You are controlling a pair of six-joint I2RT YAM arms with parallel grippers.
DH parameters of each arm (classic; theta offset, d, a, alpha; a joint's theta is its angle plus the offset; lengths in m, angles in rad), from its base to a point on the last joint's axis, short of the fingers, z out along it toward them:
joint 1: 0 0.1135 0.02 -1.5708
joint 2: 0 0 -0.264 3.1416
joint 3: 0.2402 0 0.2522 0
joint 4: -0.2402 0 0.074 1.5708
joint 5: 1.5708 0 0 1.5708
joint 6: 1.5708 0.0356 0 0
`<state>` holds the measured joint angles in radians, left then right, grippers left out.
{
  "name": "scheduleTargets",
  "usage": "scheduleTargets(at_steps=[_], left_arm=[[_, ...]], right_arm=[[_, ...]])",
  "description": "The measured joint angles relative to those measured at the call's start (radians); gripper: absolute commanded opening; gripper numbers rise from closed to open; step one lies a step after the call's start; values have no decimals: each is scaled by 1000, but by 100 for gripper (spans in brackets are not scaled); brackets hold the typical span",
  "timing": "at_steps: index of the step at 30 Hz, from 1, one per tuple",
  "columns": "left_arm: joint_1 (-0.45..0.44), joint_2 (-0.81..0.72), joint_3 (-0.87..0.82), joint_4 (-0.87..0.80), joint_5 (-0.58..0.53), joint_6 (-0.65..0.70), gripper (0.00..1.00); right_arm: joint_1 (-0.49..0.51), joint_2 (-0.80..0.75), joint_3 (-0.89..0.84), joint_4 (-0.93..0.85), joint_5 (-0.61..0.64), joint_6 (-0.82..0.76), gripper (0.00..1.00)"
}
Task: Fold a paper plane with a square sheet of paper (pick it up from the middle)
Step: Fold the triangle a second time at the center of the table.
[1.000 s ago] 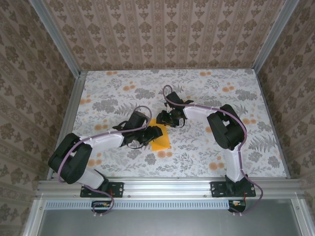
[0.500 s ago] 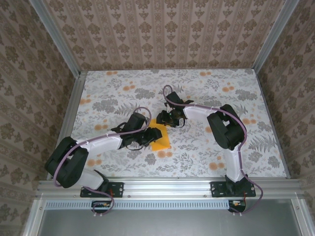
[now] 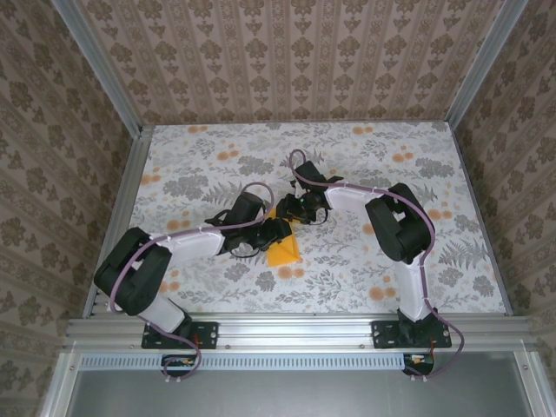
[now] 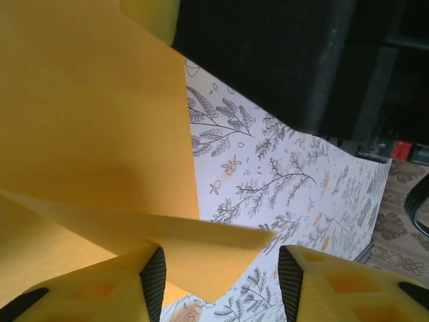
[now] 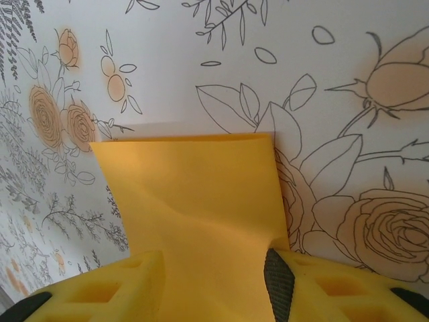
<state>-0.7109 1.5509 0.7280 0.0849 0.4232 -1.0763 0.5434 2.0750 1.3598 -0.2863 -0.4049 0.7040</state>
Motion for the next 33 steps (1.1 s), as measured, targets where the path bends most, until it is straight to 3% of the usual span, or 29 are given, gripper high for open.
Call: scheduleTargets(at_steps=[18, 33], left_arm=[[25, 27, -2, -2, -44, 0, 41], [25, 49, -7, -5, -56, 0, 38]], right_arm=[[-45, -36, -98, 119, -176, 39, 50], [-92, -310, -391, 193, -221, -55, 43]])
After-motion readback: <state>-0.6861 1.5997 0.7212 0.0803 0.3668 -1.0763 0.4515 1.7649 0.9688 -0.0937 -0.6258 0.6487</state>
